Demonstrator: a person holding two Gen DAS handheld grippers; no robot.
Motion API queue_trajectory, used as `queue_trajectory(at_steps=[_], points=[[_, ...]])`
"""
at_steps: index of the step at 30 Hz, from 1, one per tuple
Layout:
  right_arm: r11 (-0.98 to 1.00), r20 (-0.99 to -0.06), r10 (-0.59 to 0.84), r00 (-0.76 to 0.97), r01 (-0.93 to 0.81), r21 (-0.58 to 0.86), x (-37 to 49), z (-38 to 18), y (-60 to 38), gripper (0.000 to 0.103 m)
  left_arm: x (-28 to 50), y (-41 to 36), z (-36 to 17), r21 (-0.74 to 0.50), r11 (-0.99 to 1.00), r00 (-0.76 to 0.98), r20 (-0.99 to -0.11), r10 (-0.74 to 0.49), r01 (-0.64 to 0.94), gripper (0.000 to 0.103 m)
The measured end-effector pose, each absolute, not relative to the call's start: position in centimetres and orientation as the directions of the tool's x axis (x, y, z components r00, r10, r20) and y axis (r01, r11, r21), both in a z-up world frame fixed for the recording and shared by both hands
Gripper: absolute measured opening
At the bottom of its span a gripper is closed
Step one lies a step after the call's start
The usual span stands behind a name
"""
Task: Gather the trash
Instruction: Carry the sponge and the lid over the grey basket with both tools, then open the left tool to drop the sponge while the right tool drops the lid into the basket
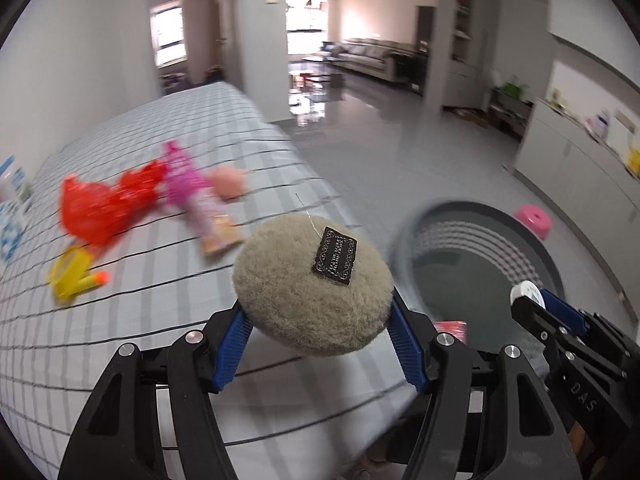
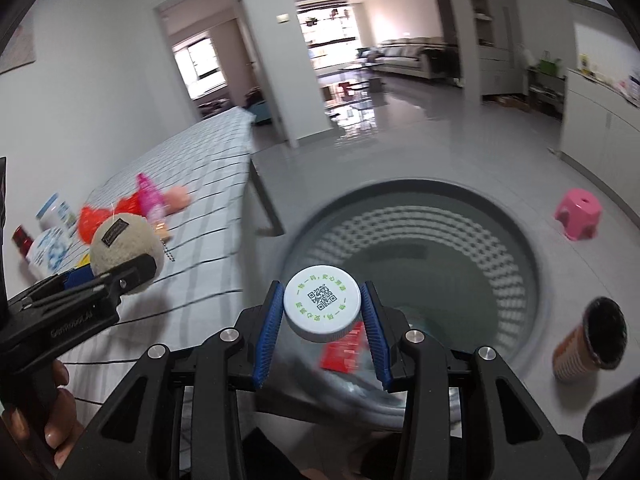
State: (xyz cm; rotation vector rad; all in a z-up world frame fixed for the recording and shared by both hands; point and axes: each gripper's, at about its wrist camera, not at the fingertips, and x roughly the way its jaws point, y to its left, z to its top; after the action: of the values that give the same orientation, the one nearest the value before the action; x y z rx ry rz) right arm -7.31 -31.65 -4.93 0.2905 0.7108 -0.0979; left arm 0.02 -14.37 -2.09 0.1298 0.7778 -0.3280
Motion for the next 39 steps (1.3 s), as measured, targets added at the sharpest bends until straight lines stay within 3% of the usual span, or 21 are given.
queue_trajectory(at_steps=[12, 35, 39], points=[[0.92, -0.712, -0.075, 0.698, 0.323, 0.22, -8.2, -6.9, -37.5, 0.039, 0.9, -22.8, -4.8, -0.014, 0.849, 0.545, -0.761, -0.352, 0.528, 0.062], [0.919, -0.757, -0.051, 0.652, 0.328, 0.22, -5.2, -9.4, -39.4, 0.039, 3.1, -26.1, -7.5, -0.02, 0.826, 0.468, -0.816, -0.339, 0.563, 0.066], [0.913, -0.747, -0.062, 0.662, 0.339, 0.225, -5.6, -9.1, -39.7, 0.056, 2.8, -26.2, -7.2, -0.016, 0.827, 0.478, -0.81, -0.34, 0.561, 0.071]])
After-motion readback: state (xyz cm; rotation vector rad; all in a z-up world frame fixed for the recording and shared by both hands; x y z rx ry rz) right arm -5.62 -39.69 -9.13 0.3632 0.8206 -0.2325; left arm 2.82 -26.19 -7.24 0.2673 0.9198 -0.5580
